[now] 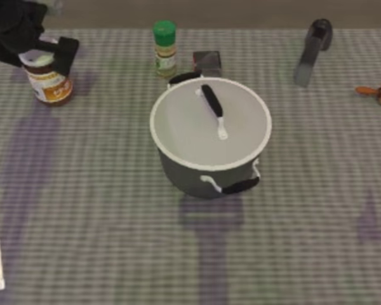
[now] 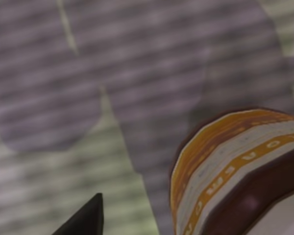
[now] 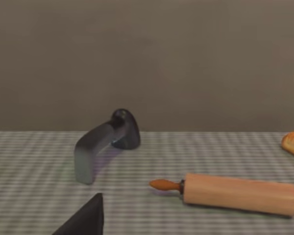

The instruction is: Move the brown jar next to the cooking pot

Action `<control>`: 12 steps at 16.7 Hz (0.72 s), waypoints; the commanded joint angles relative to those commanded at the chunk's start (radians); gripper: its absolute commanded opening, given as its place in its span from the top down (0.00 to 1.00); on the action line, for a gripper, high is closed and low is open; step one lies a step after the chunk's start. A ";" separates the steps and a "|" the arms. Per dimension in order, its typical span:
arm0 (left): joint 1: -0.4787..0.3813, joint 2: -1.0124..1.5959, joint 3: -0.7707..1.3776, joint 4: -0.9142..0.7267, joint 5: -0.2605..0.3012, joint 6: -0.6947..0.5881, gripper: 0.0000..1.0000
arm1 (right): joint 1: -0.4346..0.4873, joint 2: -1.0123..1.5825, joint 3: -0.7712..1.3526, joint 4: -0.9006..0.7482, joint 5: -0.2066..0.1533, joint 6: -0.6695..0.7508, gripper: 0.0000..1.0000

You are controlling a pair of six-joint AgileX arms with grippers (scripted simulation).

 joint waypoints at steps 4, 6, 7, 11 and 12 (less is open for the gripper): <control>0.000 0.000 0.000 0.000 0.000 0.000 0.23 | 0.000 0.000 0.000 0.000 0.000 0.000 0.00; 0.000 0.000 0.000 0.000 0.000 0.000 0.38 | 0.000 0.000 0.000 0.000 0.000 0.000 0.00; 0.000 0.000 0.000 0.000 0.000 0.000 0.45 | 0.000 0.000 0.000 0.000 0.000 0.000 0.00; 0.000 0.000 0.000 0.000 0.000 0.000 0.75 | 0.000 0.000 0.000 0.000 0.000 0.000 0.00; 0.000 0.000 0.000 0.000 0.000 0.000 0.83 | 0.000 0.000 0.000 0.000 0.000 0.000 0.00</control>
